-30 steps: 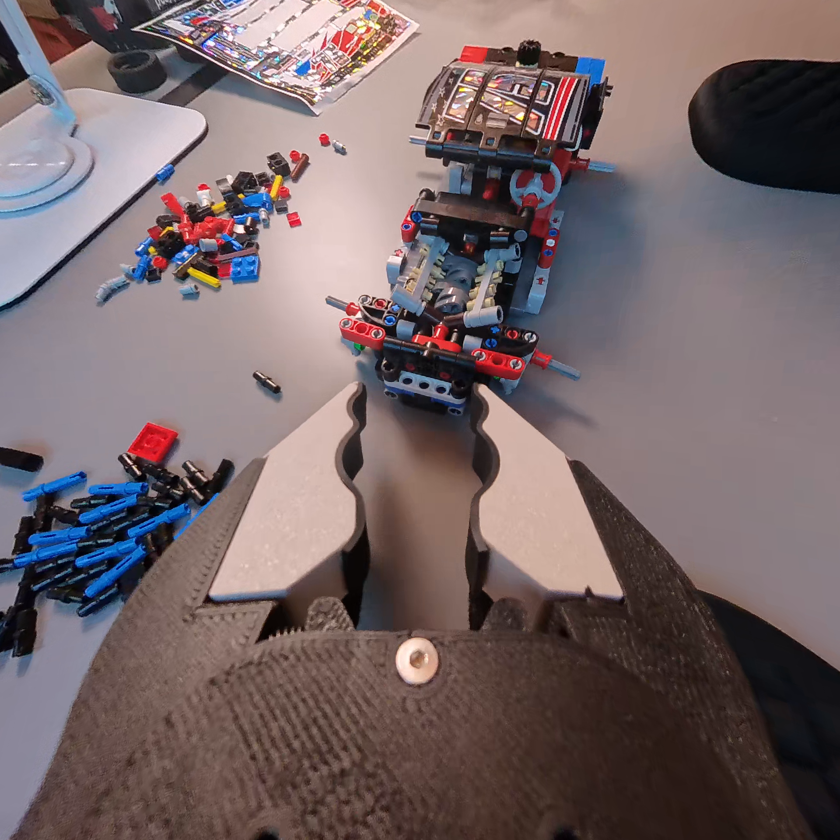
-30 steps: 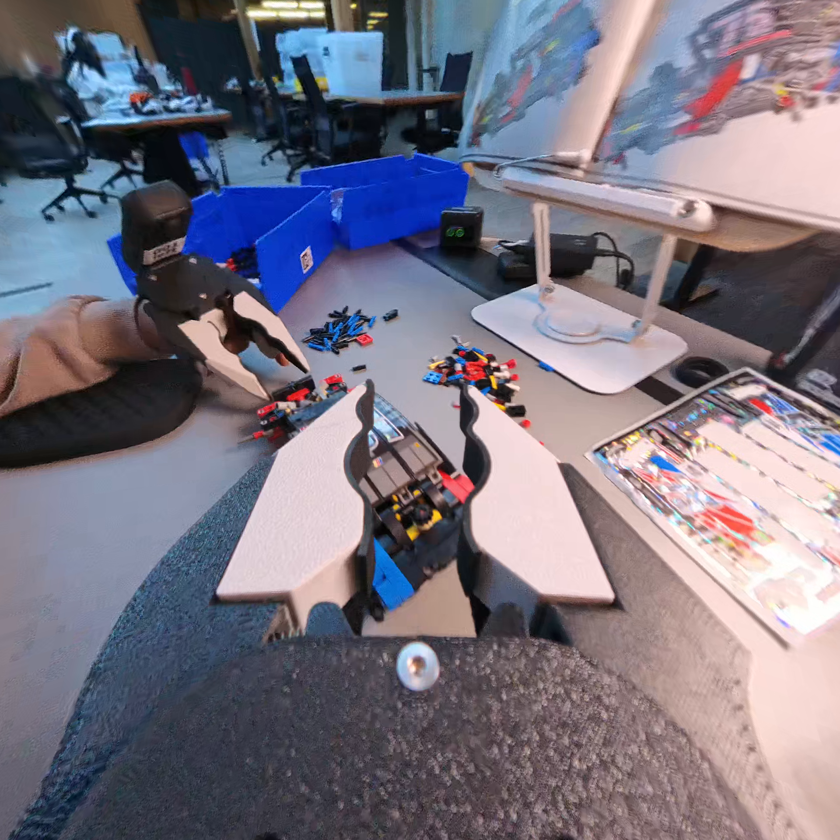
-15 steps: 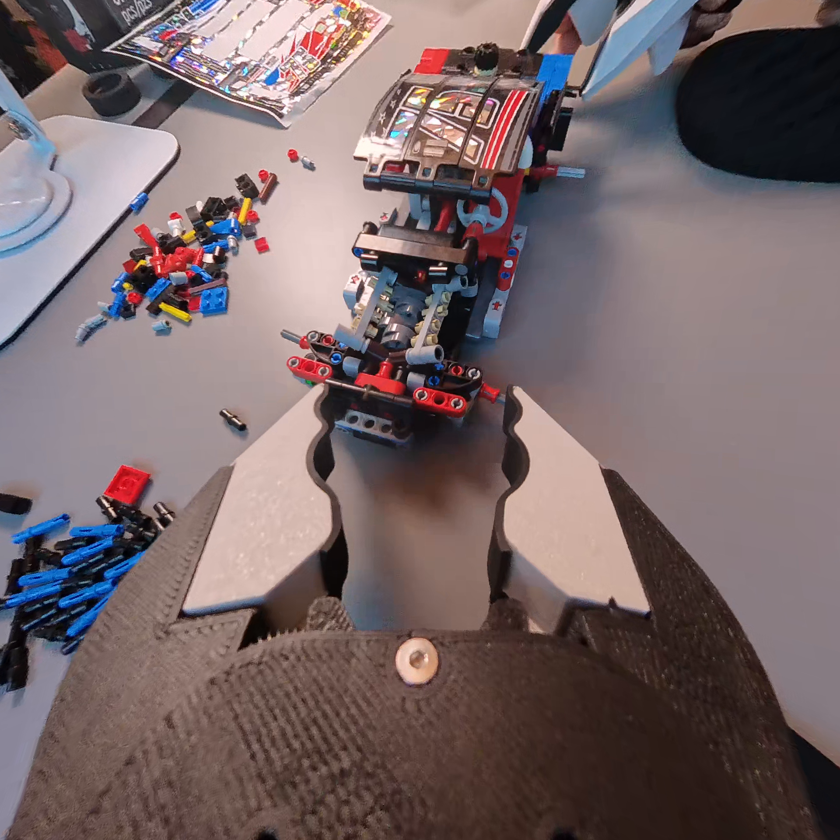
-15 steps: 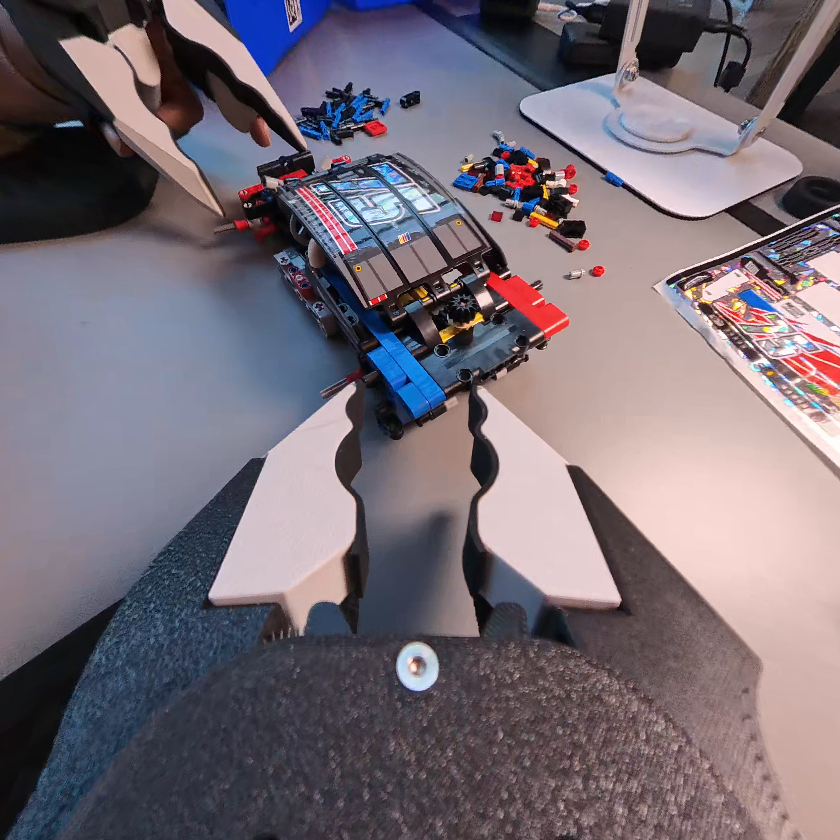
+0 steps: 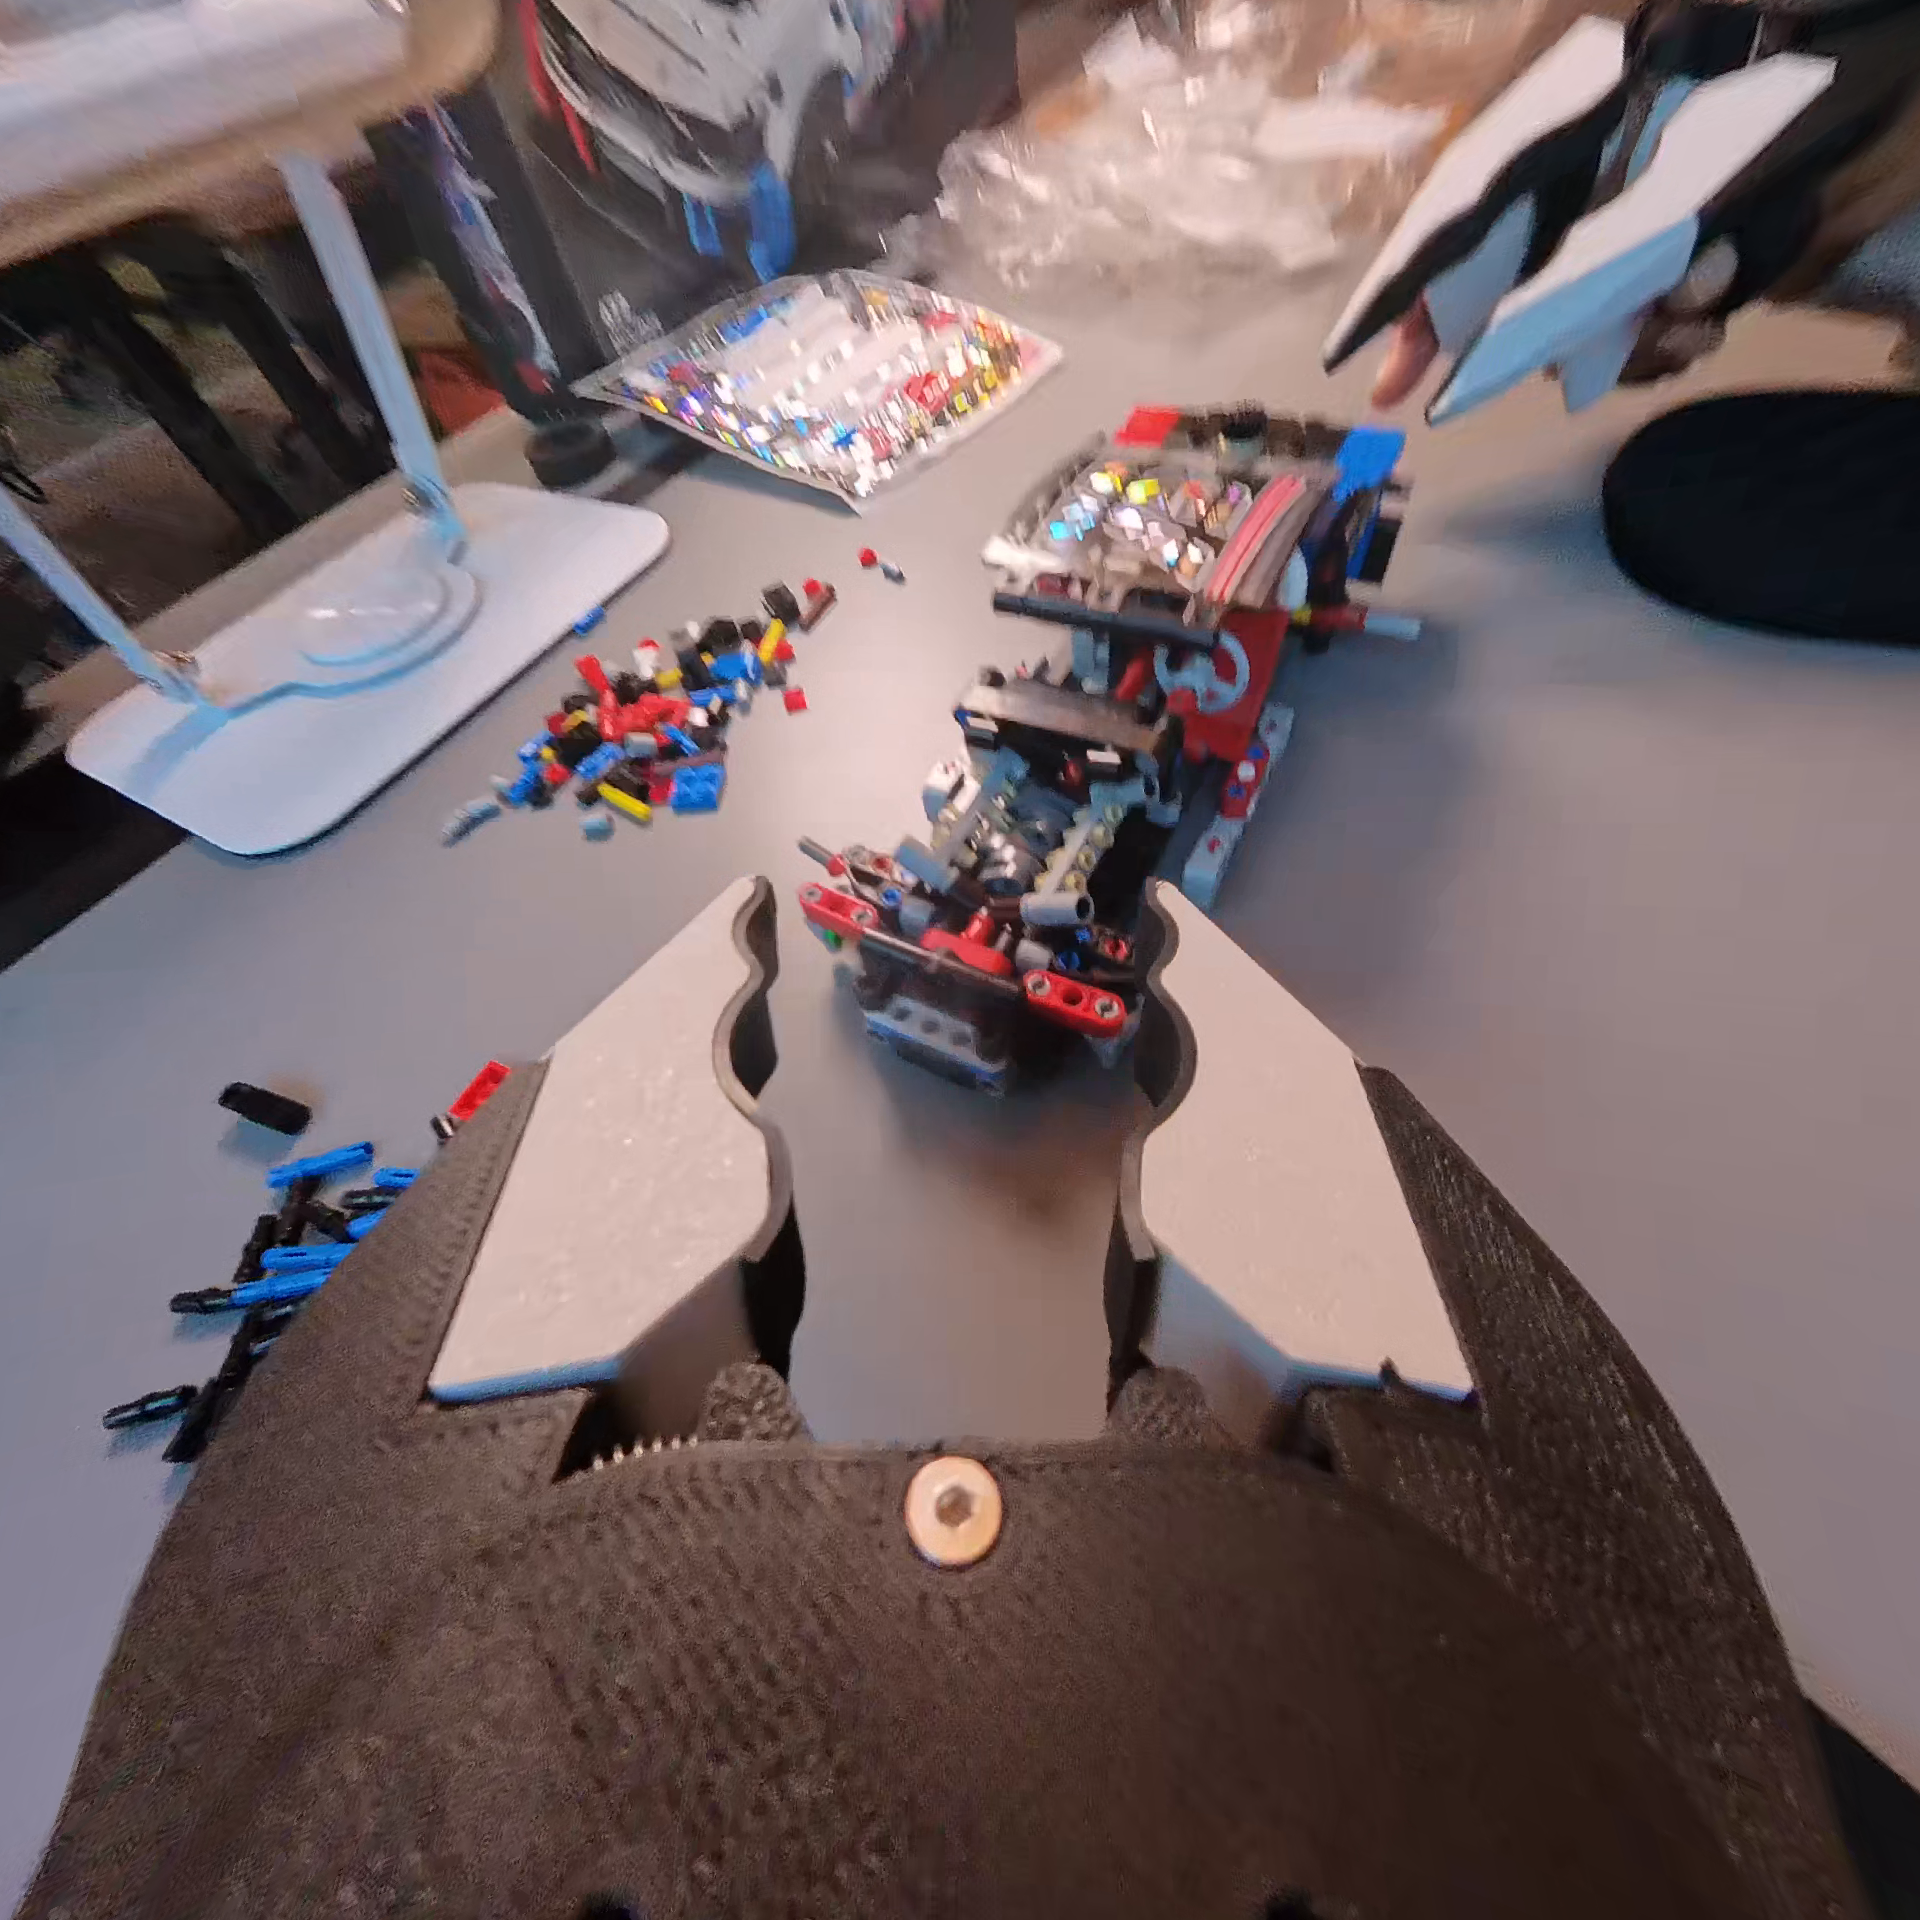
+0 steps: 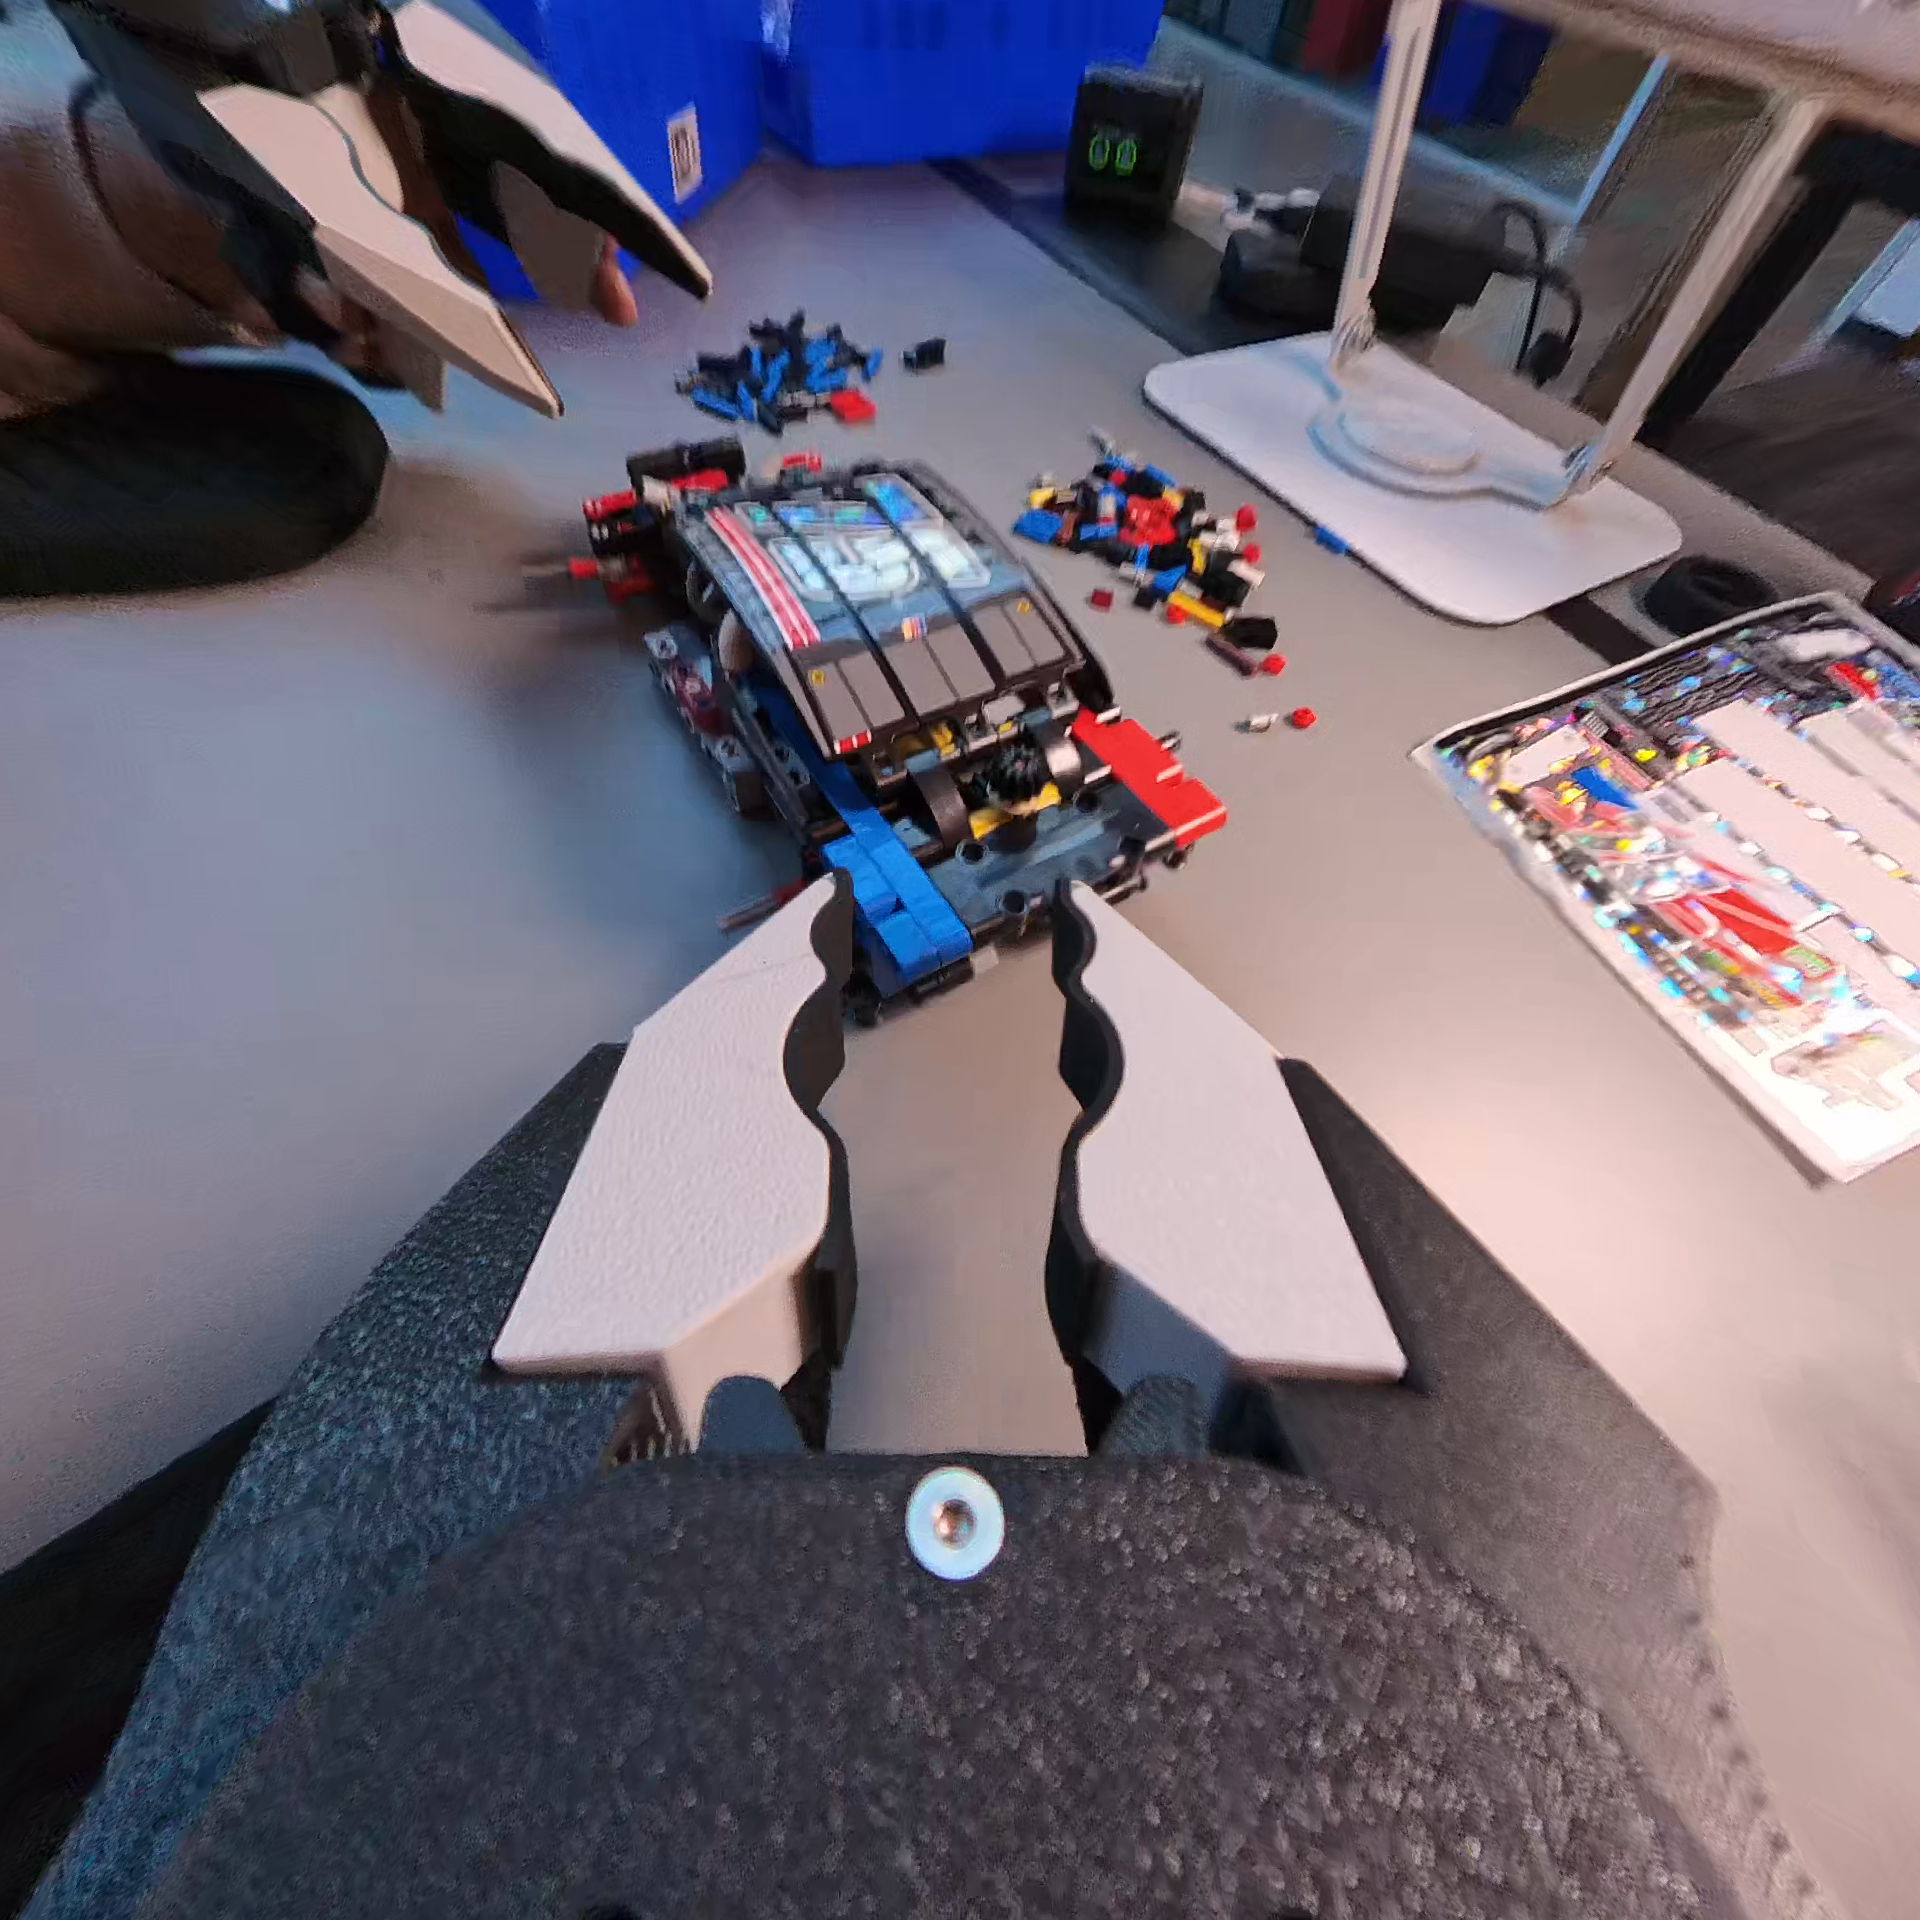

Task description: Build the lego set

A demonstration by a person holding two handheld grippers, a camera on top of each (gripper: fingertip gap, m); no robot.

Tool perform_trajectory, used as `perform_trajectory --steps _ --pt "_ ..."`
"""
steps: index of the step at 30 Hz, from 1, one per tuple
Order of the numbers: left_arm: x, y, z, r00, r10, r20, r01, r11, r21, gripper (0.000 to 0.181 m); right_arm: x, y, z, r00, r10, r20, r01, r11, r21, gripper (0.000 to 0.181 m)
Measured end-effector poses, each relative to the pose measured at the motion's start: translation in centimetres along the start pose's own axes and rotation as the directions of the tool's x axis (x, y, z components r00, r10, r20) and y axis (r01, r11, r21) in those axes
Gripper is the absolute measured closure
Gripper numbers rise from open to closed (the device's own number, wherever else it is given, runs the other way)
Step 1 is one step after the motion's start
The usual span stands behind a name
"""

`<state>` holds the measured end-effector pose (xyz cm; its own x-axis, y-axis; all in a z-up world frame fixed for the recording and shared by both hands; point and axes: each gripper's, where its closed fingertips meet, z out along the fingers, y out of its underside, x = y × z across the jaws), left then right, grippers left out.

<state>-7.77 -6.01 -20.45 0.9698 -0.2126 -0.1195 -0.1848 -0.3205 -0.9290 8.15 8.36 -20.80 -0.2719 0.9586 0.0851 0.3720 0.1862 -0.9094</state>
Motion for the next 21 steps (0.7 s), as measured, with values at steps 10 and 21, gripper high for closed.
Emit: perform_trajectory --steps 10,21 --pt "-8.3 -12.8 -5.0 0.906 0.018 0.423 -0.165 0.935 0.314 0.125 9.3 -13.2 -0.5 0.934 0.024 -0.356 0.096 0.944 0.315 0.141" --pt "-21.8 -14.5 10.2 0.89 0.316 0.328 -0.271 0.946 -0.176 0.155 23.3 -21.0 9.0 0.875 0.04 -0.483 0.082 0.97 0.229 0.139"
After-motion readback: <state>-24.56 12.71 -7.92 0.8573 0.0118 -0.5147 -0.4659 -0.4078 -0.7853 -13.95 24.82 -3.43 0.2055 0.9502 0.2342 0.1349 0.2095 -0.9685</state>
